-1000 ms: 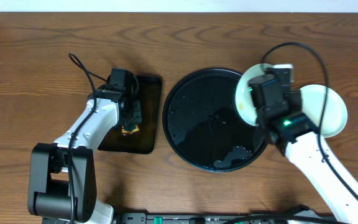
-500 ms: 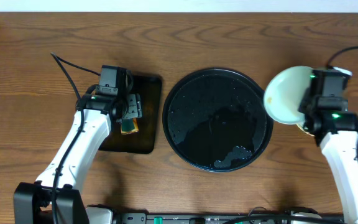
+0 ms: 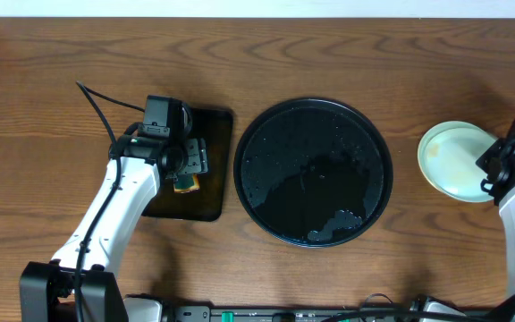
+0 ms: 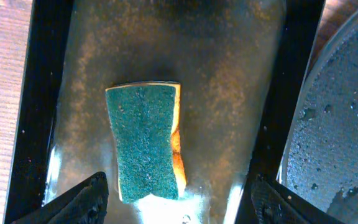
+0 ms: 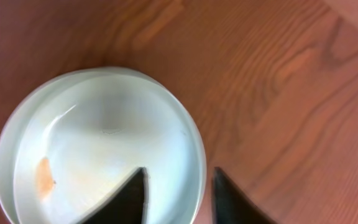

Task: Clean dirty plates on tray and stack at the side

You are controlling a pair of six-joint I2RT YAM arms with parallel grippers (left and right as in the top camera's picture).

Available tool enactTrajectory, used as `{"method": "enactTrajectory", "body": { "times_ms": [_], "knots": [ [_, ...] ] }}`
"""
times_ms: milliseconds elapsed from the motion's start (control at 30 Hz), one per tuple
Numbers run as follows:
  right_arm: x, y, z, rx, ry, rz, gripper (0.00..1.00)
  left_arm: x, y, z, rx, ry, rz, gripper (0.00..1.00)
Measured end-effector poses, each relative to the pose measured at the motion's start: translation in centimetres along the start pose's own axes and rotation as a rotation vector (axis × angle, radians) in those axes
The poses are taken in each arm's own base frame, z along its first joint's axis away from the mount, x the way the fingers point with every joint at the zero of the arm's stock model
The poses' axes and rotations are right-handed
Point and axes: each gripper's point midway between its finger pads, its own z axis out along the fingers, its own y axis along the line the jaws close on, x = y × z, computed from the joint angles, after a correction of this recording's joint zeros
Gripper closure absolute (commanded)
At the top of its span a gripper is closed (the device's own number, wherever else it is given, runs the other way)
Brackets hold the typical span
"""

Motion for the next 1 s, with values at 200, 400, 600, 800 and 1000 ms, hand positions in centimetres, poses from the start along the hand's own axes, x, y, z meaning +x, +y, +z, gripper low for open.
{"method": "enactTrajectory", "body": {
  "times_ms": [200, 400, 600, 800, 1000],
  "knots": [
    [1.4, 3.1, -0.2, -0.186, 0.079, -0.016, 0.44, 0.8, 0.1, 0.0, 0.000, 0.033, -0.002, 0.19],
    [6.2, 7.1, -2.6, -0.444, 0.277, -0.144, 0.36, 2.0, 0.4, -0.1, -0.014, 0.084, -0.004, 0.18],
    [11.6, 7.8, -5.3, -0.518, 0.479, -0.279, 0.22, 4.6, 1.4, -0.5, -0.064, 0.186, -0.024, 0.18],
    [13.6, 6.2, -6.5, -0.463, 0.554, -0.342, 0.01, 6.9, 2.3, -1.5, -0.106, 0.275, -0.036, 0.18],
    [11.4, 6.1, -9.4, -0.507, 0.358, -0.369, 0.01, 6.2, 2.2, -4.8, -0.072, 0.110, -0.048, 0.18]
  ]
}}
